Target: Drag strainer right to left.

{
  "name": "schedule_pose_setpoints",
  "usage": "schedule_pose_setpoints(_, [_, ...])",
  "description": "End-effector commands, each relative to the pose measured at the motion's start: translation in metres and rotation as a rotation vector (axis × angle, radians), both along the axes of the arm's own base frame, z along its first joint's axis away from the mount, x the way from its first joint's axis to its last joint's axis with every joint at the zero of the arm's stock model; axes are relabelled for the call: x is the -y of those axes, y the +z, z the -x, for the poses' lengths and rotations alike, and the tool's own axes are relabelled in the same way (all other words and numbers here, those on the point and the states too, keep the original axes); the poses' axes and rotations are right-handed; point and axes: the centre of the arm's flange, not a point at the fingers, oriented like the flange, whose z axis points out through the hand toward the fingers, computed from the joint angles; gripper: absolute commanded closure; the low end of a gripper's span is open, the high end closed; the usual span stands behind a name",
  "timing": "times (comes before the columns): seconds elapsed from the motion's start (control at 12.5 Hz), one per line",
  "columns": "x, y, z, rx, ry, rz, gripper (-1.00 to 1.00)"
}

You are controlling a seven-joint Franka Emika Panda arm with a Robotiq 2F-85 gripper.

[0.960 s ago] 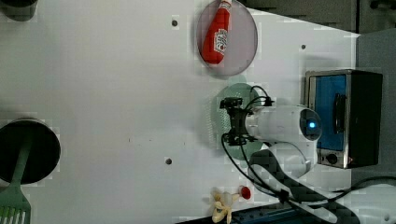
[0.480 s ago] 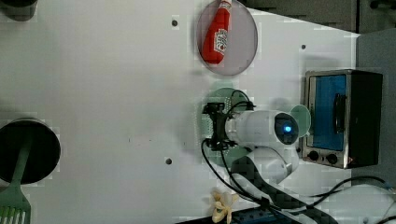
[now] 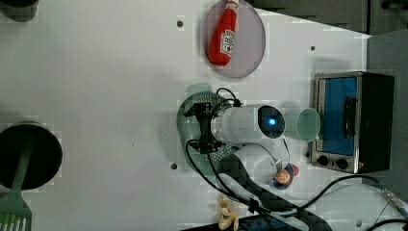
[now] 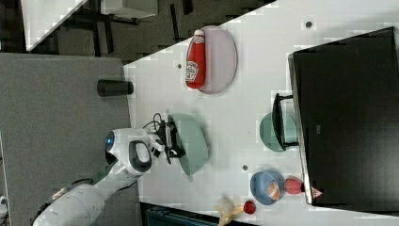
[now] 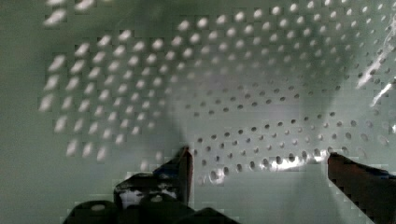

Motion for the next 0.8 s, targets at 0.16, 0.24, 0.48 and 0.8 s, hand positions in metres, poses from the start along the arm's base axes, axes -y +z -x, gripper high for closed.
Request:
schedule_pose_setpoints(0.16, [-0.057, 0.014, -0.011, 0.021, -0.027, -0.04, -1.0])
schedule_pose_setpoints(0.24, [-0.066, 0.014, -0.012, 0.018, -0.063, -0.048, -1.0])
schedule_pose_setpoints(0.48, [-0.1, 0.011, -0.011, 0.018, -0.124, -0.063, -1.0])
schedule_pose_setpoints(0.8, [-0.141, 0.011, -0.008, 0.033, -0.156, -0.085, -1.0])
